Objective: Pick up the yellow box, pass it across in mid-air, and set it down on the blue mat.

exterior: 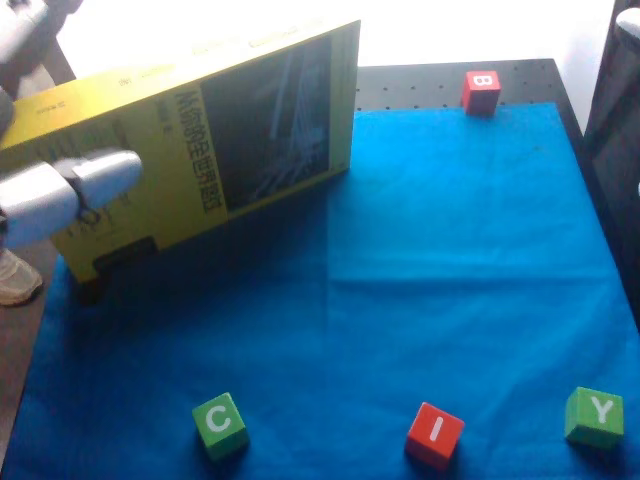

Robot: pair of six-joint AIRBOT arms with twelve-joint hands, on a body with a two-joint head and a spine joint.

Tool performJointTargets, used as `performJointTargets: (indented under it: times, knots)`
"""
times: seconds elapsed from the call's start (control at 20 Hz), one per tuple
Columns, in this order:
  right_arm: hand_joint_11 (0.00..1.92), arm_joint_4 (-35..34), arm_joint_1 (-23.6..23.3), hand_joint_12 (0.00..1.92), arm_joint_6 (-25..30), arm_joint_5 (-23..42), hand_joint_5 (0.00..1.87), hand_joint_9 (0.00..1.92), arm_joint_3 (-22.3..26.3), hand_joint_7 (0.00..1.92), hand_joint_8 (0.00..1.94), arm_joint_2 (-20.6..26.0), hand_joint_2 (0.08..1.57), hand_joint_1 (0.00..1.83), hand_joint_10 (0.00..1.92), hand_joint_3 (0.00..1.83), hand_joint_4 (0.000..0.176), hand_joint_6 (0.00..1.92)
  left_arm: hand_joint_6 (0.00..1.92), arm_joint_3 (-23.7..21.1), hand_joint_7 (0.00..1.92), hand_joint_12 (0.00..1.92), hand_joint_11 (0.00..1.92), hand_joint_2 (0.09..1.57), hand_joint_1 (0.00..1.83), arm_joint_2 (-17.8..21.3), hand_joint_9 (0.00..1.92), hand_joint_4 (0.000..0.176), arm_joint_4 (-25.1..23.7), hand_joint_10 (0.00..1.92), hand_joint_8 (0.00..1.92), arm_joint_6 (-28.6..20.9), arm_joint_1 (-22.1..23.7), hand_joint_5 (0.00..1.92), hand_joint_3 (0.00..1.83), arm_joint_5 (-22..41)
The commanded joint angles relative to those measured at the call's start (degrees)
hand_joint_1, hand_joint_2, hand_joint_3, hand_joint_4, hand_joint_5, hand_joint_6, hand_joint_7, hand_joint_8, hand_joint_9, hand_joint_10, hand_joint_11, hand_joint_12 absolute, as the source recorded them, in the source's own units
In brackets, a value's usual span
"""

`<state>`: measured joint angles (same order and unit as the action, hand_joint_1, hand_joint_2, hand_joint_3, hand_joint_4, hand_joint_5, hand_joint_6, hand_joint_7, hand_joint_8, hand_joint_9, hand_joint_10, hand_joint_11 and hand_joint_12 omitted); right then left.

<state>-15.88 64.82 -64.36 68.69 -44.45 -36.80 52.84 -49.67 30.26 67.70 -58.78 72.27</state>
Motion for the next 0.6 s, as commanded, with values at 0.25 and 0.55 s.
performJointTargets:
  times: [0.25, 0.55]
  knots:
    - [0.0, -0.2, -0.7, 0.0, 0.1, 7.2, 0.0, 0.0, -0.4, 0.0, 0.0, -0.5, 1.32, 0.32, 0.0, 0.0, 0.05, 0.0, 1.88, 2.2, 1.3, 1.91, 1.48, 1.1, 1.17, -3.2, 1.42, 0.0, -2.7, 1.9, 1.88, -2.5, 1.2, 1.11, 0.02, 0.1]
    - [0.0, 1.7, -1.0, 0.0, 0.9, 7.8, 0.0, 0.0, -0.5, 0.0, 0.0, -0.4, 1.34, 0.32, 0.0, 0.0, 0.127, 0.0, 1.92, 0.0, 1.39, 1.92, 1.61, 1.16, 1.26, -1.3, 1.52, 0.0, -7.5, 1.92, 1.92, -2.5, 1.4, 1.18, 0.0, 6.8]
